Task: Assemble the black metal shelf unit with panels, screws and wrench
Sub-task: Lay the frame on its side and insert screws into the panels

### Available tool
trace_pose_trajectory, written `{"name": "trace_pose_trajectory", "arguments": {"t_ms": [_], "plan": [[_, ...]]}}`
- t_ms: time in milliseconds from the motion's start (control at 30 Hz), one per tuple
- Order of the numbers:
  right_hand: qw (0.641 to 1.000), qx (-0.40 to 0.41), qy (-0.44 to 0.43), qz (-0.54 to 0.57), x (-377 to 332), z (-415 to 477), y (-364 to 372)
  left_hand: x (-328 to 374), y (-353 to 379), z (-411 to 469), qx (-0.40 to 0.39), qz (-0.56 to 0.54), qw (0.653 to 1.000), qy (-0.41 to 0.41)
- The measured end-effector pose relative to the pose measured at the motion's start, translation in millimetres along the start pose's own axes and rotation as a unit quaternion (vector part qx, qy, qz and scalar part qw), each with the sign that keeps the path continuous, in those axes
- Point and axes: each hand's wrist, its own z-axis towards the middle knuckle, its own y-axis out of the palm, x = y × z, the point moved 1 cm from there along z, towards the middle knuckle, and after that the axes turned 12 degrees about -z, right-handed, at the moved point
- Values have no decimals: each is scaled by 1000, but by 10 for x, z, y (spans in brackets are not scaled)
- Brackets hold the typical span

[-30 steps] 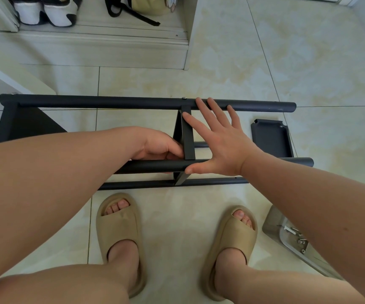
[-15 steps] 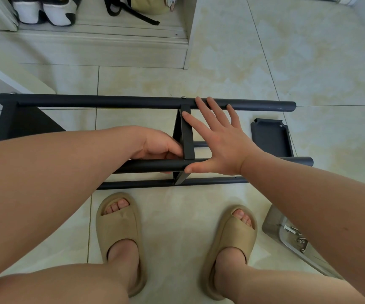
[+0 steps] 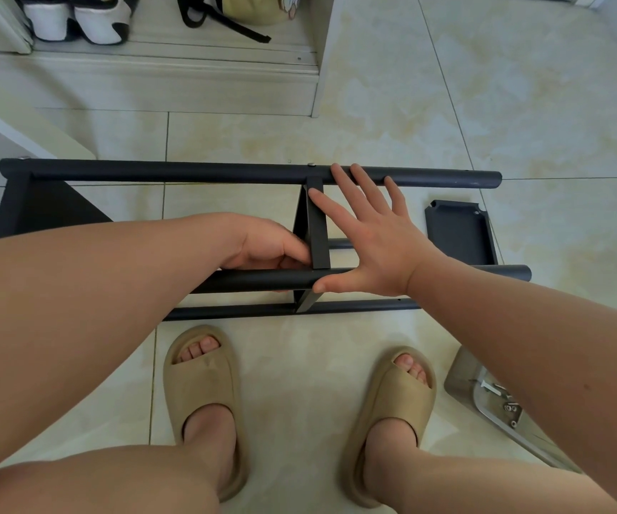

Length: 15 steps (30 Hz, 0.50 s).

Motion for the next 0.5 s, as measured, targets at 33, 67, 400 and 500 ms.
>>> {"name": "trace_pose_trajectory", "arguments": {"t_ms": [33, 67, 400, 500], "plan": [[1000, 1, 0, 0, 1, 0, 4, 8, 2, -10, -3, 2, 1000, 2], [1000, 1, 0, -1, 4, 1, 7, 11, -1, -20, -8, 3, 1000, 3], [1000, -19, 1, -5, 39, 35, 0, 35, -12, -247, 59, 95, 994, 15], [999, -35, 2, -7, 17, 17, -27, 0, 16, -460, 171, 300, 938, 2]]}}
